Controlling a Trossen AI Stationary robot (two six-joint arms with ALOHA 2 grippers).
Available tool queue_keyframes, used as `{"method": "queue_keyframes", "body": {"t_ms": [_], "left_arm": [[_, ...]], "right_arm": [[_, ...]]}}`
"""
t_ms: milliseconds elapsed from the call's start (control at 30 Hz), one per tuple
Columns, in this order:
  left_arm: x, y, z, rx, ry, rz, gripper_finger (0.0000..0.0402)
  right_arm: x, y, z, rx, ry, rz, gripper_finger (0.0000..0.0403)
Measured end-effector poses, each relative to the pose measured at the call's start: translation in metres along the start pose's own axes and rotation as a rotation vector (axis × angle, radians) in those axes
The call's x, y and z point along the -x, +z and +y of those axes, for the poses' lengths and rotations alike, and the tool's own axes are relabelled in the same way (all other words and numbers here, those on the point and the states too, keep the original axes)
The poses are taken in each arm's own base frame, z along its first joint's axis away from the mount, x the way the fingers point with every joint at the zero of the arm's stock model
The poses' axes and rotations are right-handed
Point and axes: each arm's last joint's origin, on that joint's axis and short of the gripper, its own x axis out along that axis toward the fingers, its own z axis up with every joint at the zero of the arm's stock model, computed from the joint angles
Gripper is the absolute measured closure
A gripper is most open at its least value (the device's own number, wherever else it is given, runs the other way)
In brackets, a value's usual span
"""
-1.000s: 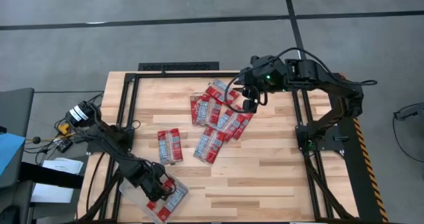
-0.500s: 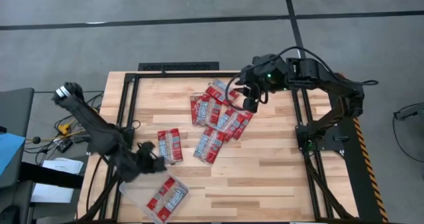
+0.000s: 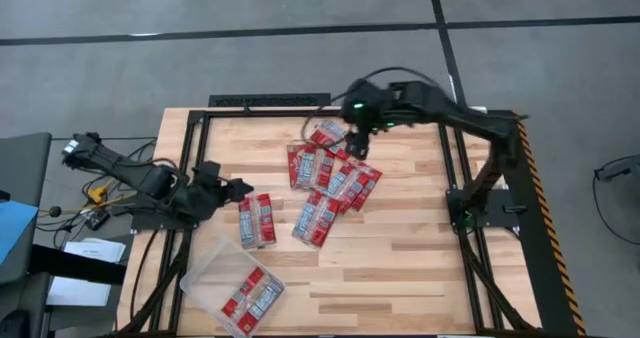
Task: Sort popcorn bags into baskets
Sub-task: Put the red popcorn bag into the transparent bin
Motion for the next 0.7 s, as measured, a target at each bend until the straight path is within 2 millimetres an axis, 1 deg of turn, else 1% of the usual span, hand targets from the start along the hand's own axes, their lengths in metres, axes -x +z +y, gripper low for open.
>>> {"method": "queue_keyframes", "body": {"t_ms": [67,133,200,267,333,367,467,567,700], "left_arm": [[-0.003,0.004,0.0,-0.026,0.016,0.006,0.007],[-0.004,0.006,0.0,-0.05,0.026,0.02,0.0068],[-0.005,0.007,0.0,-0.06,0.034,0.032,0.0068],[-0.006,0.008,0.0,-0.064,0.037,0.038,0.0068],[-0.006,0.008,0.0,-0.063,0.036,0.037,0.0068],[-0.006,0.008,0.0,-0.063,0.035,0.032,0.0068],[-0.006,0.009,0.0,-0.065,0.033,0.009,0.0067],[-0.005,0.01,0.0,-0.066,0.031,-0.009,0.0067],[-0.005,0.011,0.0,-0.059,0.028,-0.039,0.0067]], "right_arm": [[-0.031,0.004,-0.002,0.036,-0.007,0.072,0.0138],[-0.063,0.006,-0.01,0.054,-0.004,0.13,0.0138],[-0.09,0.005,-0.025,0.024,0.043,0.175,0.0138],[-0.11,0.002,-0.044,-0.049,0.145,0.206,0.0138],[-0.125,-0.003,-0.066,-0.152,0.225,0.216,0.0138],[-0.13,-0.005,-0.076,-0.197,0.236,0.222,0.0138],[-0.147,-0.019,-0.102,-0.285,0.204,0.227,0.0138],[-0.167,-0.049,-0.12,-0.374,0.204,0.247,0.0138],[-0.187,-0.084,-0.135,-0.432,0.2,0.209,0.0138]]}}
